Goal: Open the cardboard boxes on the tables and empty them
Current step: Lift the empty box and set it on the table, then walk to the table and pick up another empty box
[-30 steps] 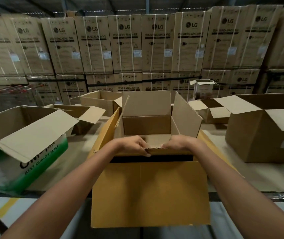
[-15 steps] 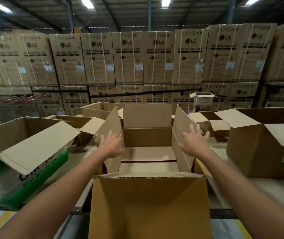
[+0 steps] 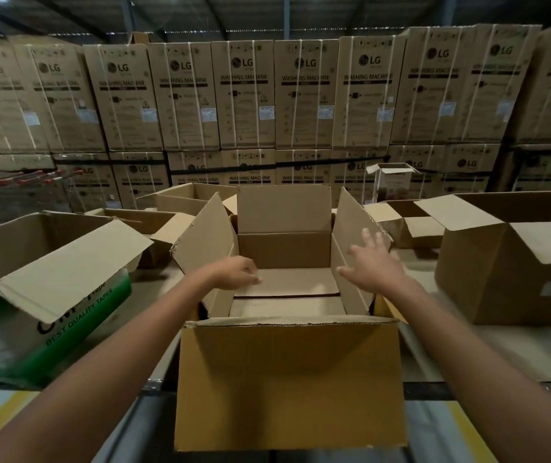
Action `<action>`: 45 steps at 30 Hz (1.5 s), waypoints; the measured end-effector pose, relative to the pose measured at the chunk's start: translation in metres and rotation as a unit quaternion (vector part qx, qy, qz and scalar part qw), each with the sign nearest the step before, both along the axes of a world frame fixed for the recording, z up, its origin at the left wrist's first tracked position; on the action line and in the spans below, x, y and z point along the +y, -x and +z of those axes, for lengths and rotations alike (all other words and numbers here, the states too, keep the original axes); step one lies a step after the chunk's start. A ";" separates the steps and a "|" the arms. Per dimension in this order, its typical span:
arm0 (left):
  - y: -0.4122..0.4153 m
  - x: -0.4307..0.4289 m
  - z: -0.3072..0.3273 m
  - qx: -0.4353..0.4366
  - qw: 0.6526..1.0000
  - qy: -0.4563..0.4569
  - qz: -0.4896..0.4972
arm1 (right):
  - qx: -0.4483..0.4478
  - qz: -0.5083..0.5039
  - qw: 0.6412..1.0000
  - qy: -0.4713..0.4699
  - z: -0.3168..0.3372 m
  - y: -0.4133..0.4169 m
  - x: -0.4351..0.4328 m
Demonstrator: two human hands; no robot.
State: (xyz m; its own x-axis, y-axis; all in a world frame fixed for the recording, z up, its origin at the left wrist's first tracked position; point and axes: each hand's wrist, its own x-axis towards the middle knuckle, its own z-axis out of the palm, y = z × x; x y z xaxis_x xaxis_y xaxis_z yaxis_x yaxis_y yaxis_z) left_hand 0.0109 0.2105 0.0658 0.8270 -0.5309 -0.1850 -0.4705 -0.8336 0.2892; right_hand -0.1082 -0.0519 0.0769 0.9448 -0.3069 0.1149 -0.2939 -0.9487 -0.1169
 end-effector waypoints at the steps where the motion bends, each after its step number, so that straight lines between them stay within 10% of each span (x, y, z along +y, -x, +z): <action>1: 0.013 -0.006 0.003 0.040 0.998 0.023 -0.044 | 0.006 0.057 0.997 -0.045 0.001 0.007 0.011; 7: 0.045 -0.020 -0.040 0.098 0.988 -0.041 -0.109 | 0.188 0.146 0.965 -0.110 -0.048 0.020 0.054; 26: 0.083 0.026 -0.028 0.018 0.996 0.072 -0.057 | 0.057 0.085 0.991 -0.084 -0.041 0.053 0.112; 35: 0.160 0.190 -0.072 -0.180 0.924 0.326 0.089 | -0.179 0.161 0.945 -0.221 -0.065 0.100 0.280; 45: 0.257 0.437 -0.167 -0.257 0.873 0.327 0.255 | -0.181 0.277 0.880 -0.341 -0.156 0.118 0.505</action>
